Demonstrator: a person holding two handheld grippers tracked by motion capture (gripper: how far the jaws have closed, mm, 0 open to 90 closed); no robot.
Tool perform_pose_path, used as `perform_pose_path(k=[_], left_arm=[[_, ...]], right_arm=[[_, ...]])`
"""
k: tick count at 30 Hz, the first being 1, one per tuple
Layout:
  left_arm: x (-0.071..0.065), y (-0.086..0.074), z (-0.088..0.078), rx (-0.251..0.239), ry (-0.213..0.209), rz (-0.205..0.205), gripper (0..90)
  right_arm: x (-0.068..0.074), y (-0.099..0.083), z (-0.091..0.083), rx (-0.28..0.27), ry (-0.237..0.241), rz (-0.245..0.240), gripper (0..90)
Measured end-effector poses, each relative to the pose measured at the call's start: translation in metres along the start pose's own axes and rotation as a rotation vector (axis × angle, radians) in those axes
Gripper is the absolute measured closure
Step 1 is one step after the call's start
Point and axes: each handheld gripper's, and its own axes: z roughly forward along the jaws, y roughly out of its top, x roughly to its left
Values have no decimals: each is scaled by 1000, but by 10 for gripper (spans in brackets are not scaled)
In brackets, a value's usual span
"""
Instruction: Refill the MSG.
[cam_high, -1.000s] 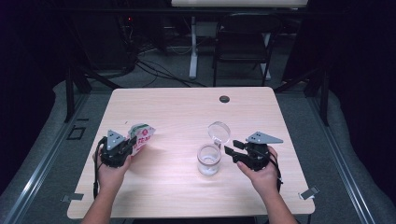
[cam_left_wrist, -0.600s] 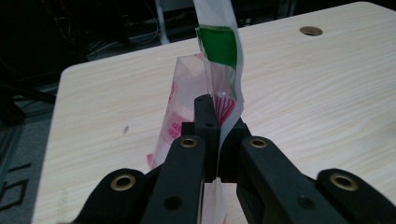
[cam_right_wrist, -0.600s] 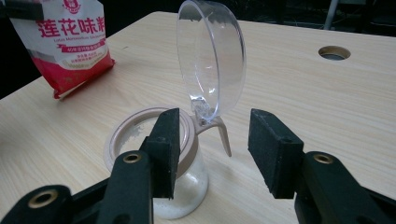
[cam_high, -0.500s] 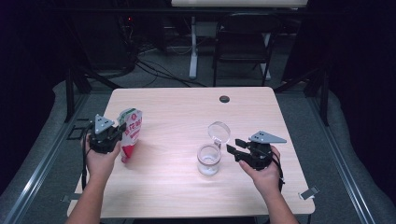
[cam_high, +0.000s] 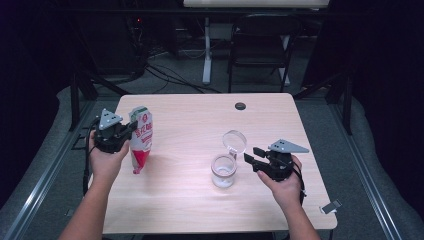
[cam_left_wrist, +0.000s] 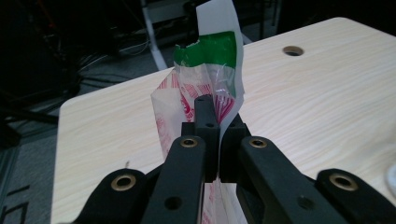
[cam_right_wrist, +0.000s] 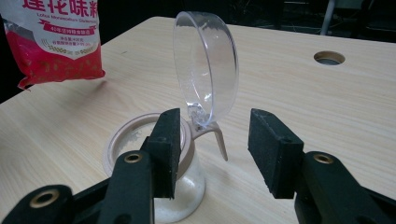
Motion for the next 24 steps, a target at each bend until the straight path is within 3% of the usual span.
perform_pose_path(k=[9, 19, 24], left_arm=[[-28, 13, 1, -16, -113, 30, 900], [-70, 22, 12, 4, -209, 118, 900], [-87, 23, 17, 2, -254, 133, 899]], right_arm=[[1, 3, -1, 2, 21, -20, 553], [2, 4, -1, -6, 11, -41, 574], [2, 5, -2, -2, 9, -38, 575]])
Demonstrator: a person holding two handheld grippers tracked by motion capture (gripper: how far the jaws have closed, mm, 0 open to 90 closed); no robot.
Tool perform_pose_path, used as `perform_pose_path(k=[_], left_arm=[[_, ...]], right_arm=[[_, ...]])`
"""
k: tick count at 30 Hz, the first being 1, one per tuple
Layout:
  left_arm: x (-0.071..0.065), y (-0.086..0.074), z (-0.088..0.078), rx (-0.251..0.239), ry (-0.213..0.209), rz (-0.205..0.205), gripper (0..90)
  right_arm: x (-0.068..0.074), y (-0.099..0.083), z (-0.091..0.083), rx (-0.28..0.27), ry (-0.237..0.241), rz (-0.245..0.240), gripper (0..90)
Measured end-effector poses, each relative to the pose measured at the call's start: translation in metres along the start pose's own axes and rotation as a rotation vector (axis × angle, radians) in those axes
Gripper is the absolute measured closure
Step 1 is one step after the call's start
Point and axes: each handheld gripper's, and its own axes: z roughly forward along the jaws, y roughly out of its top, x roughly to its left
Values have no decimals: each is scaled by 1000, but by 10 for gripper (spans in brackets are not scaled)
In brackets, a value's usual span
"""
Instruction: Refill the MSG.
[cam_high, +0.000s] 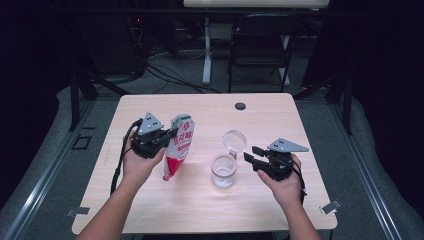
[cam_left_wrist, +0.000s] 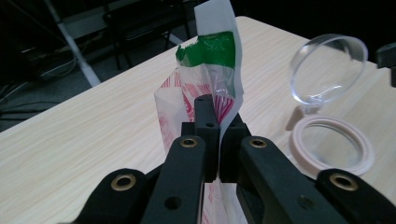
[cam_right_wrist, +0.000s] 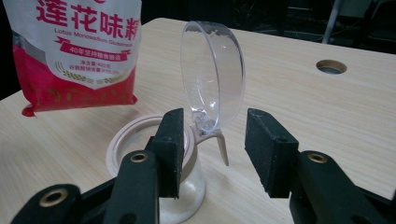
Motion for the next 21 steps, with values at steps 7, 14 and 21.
perform_pose_path(k=[7, 14, 21], left_arm=[[-17, -12, 6, -5, -73, 2, 899], [-27, -30, 0, -22, -125, -1, 898], [-27, -48, -11, -30, -158, -29, 898]], right_arm=[[-1, 0, -2, 2, 13, 9, 606], [2, 2, -2, 17, 38, -13, 638], [15, 8, -2, 23, 90, -49, 653]])
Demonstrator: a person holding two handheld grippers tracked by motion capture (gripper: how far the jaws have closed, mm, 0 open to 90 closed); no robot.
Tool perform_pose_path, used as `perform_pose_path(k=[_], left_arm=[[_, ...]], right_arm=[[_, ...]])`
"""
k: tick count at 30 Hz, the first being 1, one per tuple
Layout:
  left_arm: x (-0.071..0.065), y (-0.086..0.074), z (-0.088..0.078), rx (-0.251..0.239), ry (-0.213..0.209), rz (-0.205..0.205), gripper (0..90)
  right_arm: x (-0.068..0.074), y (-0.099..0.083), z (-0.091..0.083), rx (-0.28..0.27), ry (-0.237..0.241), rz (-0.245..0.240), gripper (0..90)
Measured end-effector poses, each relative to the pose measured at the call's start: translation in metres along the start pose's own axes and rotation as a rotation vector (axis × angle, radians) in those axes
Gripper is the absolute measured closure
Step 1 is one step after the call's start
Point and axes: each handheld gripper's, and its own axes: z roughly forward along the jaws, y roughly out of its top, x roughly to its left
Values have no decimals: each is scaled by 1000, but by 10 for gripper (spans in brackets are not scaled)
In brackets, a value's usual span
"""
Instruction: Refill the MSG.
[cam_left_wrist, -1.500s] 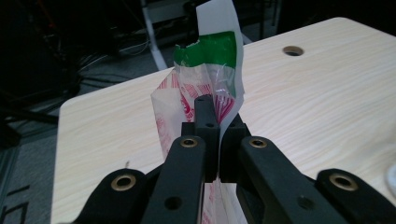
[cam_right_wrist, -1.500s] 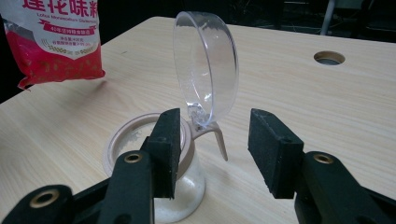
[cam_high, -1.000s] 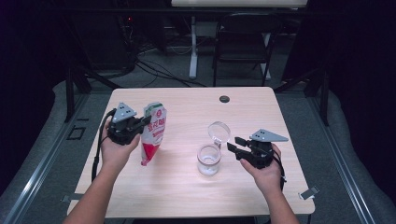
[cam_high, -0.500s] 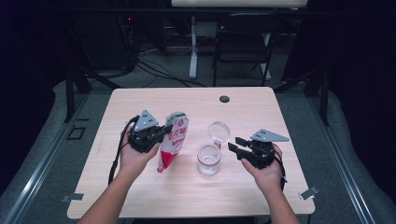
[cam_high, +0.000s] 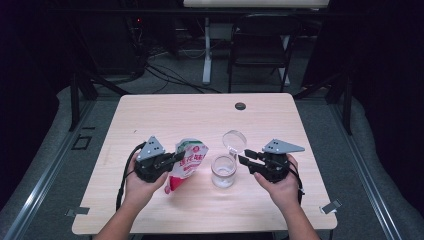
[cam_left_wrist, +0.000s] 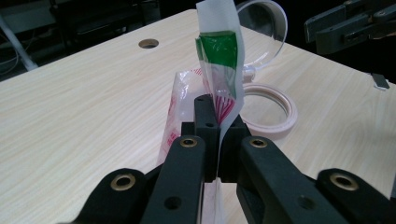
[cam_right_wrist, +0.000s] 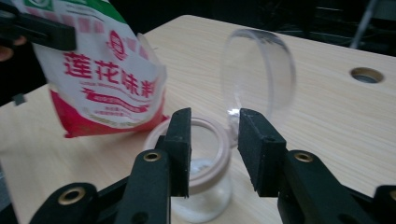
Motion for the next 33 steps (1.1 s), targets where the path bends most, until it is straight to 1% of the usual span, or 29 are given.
perform_pose_path(k=[1, 3, 5, 6, 7, 8, 10, 12, 13, 14, 15, 17, 24, 27, 29, 33], left_arm=[[0, -3, -1, 0, -3, -3, 898], [-1, -9, -4, -4, -8, -8, 898], [-2, -15, -5, -6, -10, -14, 897], [-1, -19, -5, -6, -15, -16, 897], [-1, -19, -5, -6, -15, -16, 897], [-1, -24, -6, -4, -18, -28, 897], [0, -28, -7, -5, -23, -40, 897], [1, -31, -8, -4, -28, -46, 897], [1, -32, -8, -6, -31, -57, 897], [1, -32, -8, -6, -31, -57, 897], [2, -35, -8, -1, -36, -56, 896], [1, -37, -8, -2, -42, -65, 897], [-4, -42, -6, 10, -60, -62, 895], [-6, -44, -6, 16, -62, -58, 894], [-7, -44, -5, 17, -61, -57, 894], [-8, -46, -5, 13, -62, -59, 894]], right_arm=[[3, 2, 1, -1, 15, -2, 659], [11, 6, 2, -2, 41, -23, 672], [19, 12, 5, 3, 70, -60, 679], [22, 14, 6, 7, 78, -71, 680], [22, 14, 6, 7, 78, -71, 680], [29, 19, 13, 14, 105, -83, 683], [33, 22, 19, 24, 128, -90, 684], [38, 24, 27, 41, 145, -108, 683], [42, 25, 30, 48, 155, -117, 683], [42, 25, 30, 48, 155, -117, 683], [47, 27, 36, 53, 172, -130, 683], [49, 28, 40, 55, 184, -134, 685], [57, 28, 49, 63, 222, -142, 695], [60, 28, 52, 68, 241, -147, 700], [63, 28, 54, 73, 262, -152, 701], [68, 28, 57, 76, 287, -158, 701]])
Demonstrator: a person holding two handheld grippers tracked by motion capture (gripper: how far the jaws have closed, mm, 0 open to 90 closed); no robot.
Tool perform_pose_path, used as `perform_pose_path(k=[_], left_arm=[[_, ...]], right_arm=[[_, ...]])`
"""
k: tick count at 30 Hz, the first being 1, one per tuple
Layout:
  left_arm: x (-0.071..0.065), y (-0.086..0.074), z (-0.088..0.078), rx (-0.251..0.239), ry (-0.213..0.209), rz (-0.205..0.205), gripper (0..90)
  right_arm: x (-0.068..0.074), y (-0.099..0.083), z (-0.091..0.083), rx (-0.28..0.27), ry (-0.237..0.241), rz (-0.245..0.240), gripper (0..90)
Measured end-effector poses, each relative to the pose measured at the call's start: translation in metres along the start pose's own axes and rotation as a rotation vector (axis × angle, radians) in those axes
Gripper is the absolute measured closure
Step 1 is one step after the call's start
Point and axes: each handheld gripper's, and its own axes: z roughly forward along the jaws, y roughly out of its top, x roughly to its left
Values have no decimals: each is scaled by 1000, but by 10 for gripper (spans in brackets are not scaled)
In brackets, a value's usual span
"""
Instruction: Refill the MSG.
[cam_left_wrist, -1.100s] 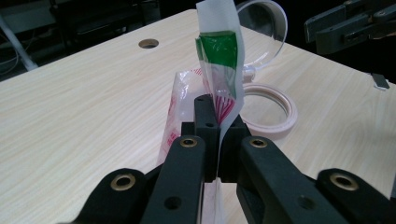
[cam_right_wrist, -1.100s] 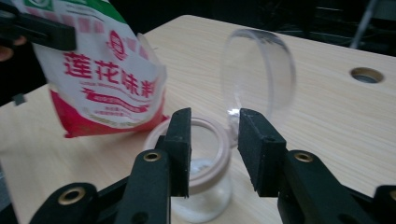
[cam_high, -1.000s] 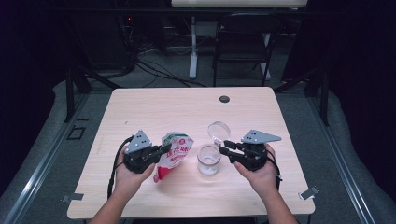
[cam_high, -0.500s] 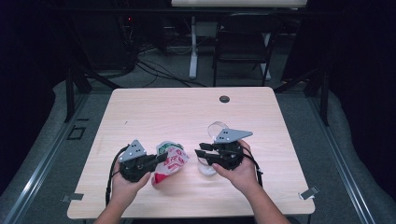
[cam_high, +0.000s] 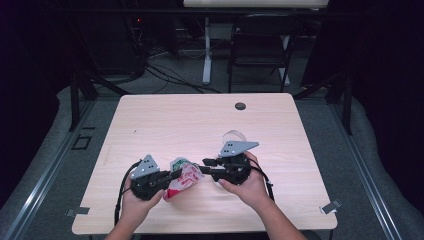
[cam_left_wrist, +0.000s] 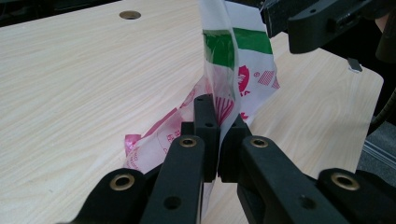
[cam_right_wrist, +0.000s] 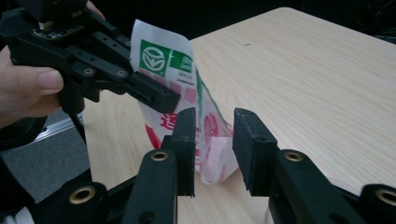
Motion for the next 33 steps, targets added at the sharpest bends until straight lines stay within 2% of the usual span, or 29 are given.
perform_pose_path(k=[3, 10, 26, 33], left_arm=[[0, -1, -1, -2, 0, -3, 894], [-2, -3, -1, -6, -6, -3, 893], [-2, -7, -5, -21, -5, -18, 893], [-3, -8, -5, -24, -3, -17, 893]], right_arm=[[5, -1, 7, 24, 29, -19, 715], [7, -4, 20, 68, 19, -36, 766], [5, -10, 46, 147, 34, -47, 769], [2, -12, 50, 164, 32, -35, 865]])
